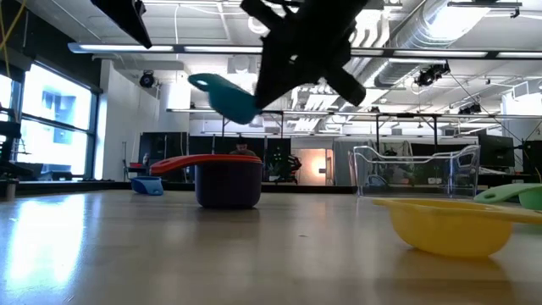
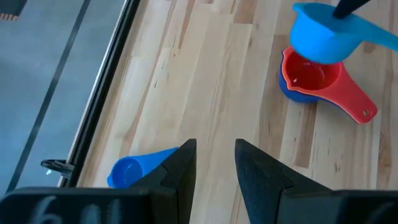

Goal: Nest measuring cups in basket
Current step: Stack the light blue measuring cup on top of the red measuring cup

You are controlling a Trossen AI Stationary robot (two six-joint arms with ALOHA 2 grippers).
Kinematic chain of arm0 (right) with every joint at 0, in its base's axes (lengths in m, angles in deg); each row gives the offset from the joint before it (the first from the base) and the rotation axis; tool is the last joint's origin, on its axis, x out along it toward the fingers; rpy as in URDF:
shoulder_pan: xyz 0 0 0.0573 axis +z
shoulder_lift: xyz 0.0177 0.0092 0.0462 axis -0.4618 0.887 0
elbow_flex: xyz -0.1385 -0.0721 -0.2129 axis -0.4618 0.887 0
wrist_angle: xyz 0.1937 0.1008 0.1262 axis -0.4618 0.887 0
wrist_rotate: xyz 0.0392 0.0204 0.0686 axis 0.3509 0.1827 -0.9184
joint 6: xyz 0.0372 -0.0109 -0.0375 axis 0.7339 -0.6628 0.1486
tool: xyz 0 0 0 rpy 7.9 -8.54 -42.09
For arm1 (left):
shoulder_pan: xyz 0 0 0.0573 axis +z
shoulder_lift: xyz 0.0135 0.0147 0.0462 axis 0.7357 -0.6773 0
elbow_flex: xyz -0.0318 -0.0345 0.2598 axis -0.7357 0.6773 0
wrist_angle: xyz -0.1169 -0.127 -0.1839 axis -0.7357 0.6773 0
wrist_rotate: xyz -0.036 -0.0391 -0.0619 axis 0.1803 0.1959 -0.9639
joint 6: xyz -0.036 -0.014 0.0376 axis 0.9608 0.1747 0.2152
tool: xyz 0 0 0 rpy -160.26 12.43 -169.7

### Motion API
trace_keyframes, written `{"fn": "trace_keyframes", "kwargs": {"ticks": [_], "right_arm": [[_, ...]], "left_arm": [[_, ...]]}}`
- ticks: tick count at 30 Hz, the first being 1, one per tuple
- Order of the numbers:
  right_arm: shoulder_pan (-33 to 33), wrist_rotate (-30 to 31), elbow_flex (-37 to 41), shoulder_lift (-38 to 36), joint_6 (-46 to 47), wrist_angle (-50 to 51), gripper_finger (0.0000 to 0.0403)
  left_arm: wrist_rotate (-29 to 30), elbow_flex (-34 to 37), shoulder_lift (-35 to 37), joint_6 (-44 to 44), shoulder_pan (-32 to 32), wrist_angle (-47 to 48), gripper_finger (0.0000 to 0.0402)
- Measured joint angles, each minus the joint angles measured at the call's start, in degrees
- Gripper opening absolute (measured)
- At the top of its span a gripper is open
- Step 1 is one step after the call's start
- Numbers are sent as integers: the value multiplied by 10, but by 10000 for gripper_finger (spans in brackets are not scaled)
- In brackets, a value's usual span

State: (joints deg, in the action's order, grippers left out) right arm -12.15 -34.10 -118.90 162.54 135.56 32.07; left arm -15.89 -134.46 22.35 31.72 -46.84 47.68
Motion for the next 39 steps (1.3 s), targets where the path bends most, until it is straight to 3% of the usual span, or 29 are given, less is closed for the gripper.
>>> {"fn": "trace_keyframes", "kwargs": {"ticks": [9, 15, 39], "right_arm": [[0, -17, -159, 79, 44, 201, 0], [-4, -6, -234, 113, 44, 276, 0], [-12, -53, -237, 147, 43, 313, 0]], "left_arm": [[0, 0, 0, 0, 0, 1, 101], [0, 0, 0, 0, 0, 0, 101], [0, 0, 0, 0, 0, 0, 101]]}}
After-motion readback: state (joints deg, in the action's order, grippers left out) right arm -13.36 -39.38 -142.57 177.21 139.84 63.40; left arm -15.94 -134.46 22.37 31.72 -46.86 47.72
